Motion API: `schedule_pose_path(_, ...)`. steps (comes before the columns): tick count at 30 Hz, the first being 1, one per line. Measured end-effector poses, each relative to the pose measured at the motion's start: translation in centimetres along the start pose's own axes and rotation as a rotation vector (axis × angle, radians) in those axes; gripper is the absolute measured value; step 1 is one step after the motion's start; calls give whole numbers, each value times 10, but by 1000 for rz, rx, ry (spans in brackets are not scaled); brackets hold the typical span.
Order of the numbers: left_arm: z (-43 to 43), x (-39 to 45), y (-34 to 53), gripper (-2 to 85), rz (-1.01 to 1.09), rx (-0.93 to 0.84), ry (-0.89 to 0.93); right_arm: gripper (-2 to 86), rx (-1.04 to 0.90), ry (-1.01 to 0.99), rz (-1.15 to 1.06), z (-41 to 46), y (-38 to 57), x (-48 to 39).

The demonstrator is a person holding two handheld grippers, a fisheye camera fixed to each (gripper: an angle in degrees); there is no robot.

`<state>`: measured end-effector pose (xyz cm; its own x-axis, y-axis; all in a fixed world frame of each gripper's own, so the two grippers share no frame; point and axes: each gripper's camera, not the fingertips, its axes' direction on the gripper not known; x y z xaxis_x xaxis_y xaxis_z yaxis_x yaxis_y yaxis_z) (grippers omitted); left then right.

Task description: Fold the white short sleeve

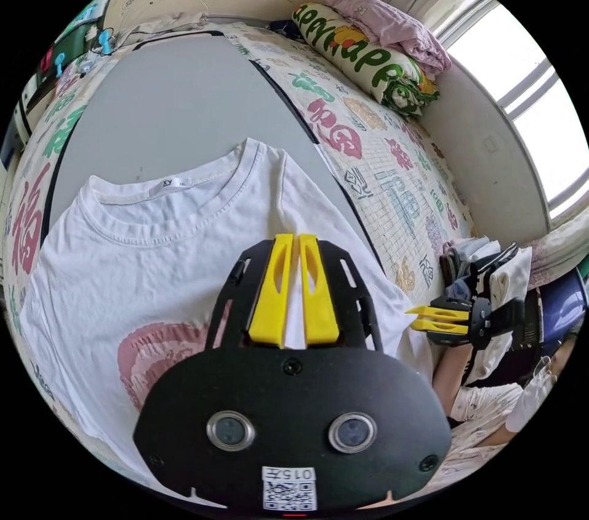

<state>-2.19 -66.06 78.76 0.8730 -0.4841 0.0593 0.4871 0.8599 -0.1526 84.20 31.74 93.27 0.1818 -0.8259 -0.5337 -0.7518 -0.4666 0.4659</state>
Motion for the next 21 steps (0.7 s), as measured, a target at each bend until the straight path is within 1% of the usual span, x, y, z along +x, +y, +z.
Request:
schedule_pose_path(2, -2, 13, -16, 14, 5, 54, 8, 26, 41, 49, 93, -8, -5, 14)
schedule_pose_path(5, 5, 43, -45, 14, 34, 111, 16, 27, 73, 72, 205, -13, -11, 33)
schedule_pose_path(7, 17, 69, -63, 34, 55, 117, -50, 31, 62, 50, 252, -9, -17, 42)
schedule_pose_path(9, 18, 79, -68, 68, 43, 124, -68, 39, 53, 43, 278, -8, -23, 45)
schedule_pose_path(11, 4, 84, -60, 95, 17, 164, -89, 50, 74, 69, 302, -19, -28, 46)
schedule_pose_path(13, -28, 95, -29, 99, 59, 240, -106, 62, 99, 110, 329, -33, -30, 48)
schedule_pose_path(15, -49, 97, 0, 101, 104, 230, -112, 76, 118, 100, 309, -45, -33, 44)
schedule_pose_path(16, -54, 95, 9, 101, 122, 212, -104, 79, 118, 52, 255, -49, -38, 35)
schedule_pose_path(18, -65, 84, 42, 110, 178, 98, -70, 81, 68, -53, 132, -45, -51, 14)
schedule_pose_path(19, -68, 75, 56, 112, 173, 44, -71, 81, -2, -106, 52, -35, -62, -3)
schedule_pose_path(20, -68, 72, 62, 113, 170, 24, -74, 81, -65, -124, -6, -23, -72, -18)
schedule_pose_path(21, -65, 67, 71, 115, 168, -18, -70, 81, -89, -127, -28, -18, -76, -25)
